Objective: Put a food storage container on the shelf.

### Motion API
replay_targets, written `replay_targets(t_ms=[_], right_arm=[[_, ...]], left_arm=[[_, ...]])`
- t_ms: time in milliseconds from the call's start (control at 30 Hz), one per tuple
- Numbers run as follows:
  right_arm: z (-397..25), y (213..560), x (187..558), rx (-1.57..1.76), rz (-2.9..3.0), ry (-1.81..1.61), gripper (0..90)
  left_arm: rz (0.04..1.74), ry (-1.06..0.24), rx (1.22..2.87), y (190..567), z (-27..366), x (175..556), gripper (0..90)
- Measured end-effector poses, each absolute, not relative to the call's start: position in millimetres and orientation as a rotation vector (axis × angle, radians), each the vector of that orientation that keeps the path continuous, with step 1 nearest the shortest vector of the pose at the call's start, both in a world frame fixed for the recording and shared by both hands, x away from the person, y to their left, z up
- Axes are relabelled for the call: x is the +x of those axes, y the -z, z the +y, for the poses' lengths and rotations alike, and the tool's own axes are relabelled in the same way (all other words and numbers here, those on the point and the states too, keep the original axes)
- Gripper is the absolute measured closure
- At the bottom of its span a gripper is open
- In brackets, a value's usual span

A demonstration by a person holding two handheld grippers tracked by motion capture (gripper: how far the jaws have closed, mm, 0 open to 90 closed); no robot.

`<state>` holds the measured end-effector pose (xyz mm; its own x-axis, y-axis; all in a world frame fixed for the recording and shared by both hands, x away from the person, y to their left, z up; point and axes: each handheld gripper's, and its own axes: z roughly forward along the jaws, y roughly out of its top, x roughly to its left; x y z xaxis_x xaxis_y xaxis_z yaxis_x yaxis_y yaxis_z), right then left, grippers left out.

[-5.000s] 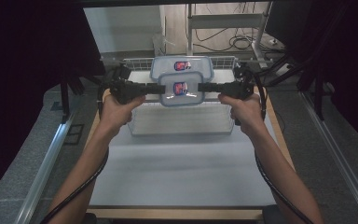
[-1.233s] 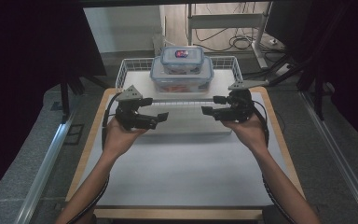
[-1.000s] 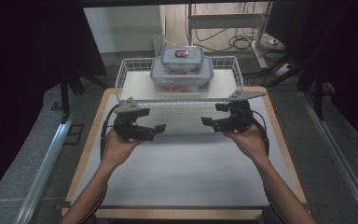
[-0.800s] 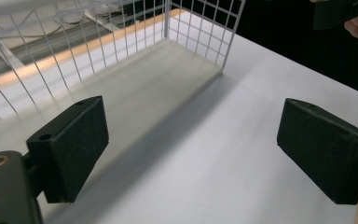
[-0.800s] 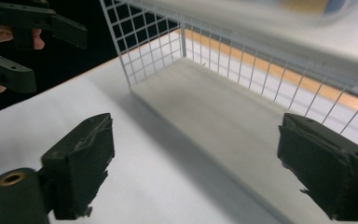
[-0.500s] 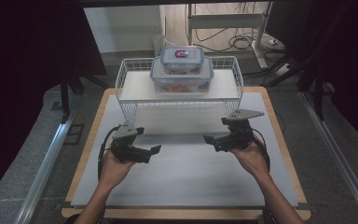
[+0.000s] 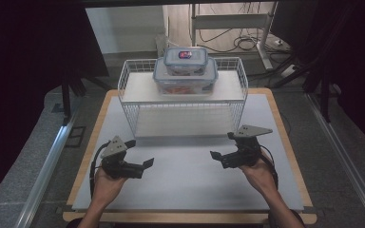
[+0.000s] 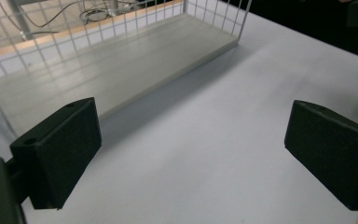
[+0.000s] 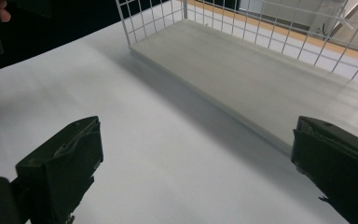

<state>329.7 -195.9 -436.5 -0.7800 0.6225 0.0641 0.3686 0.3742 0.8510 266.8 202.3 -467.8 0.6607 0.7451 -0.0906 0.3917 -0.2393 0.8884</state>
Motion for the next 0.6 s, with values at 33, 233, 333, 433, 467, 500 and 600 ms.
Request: replay_targets(t_ms=[33, 233, 333, 433, 467, 500, 600], right_arm=[[-196, 438, 328, 0.877, 2.369, -1.360, 1.6], [-202, 449, 318, 0.880, 2.348, -1.323, 1.3], [-207, 456, 313, 0.894, 2.347, -1.306, 1.1], [-213, 462, 308, 0.895, 2.346, -1.288, 1.0], [-215, 463, 306, 0.898, 2.345, -1.280, 1.0], [-217, 465, 304, 0.896, 2.343, -1.271, 0.9], [-221, 468, 299, 0.893, 2.343, -1.246, 0.6]], left_arm=[[0.908, -0.440, 1.860, 470, 205, 265, 3.7], [0.942, -0.462, 1.854, 482, 214, 253, 3.8], [0.950, -0.486, 1.871, 487, 214, 246, 3.8], [0.958, -0.500, 1.892, 492, 213, 240, 3.8], [0.959, -0.504, 1.899, 494, 213, 239, 3.7], [0.960, -0.506, 1.908, 496, 212, 238, 3.7], [0.963, -0.509, 1.927, 500, 211, 234, 3.6]])
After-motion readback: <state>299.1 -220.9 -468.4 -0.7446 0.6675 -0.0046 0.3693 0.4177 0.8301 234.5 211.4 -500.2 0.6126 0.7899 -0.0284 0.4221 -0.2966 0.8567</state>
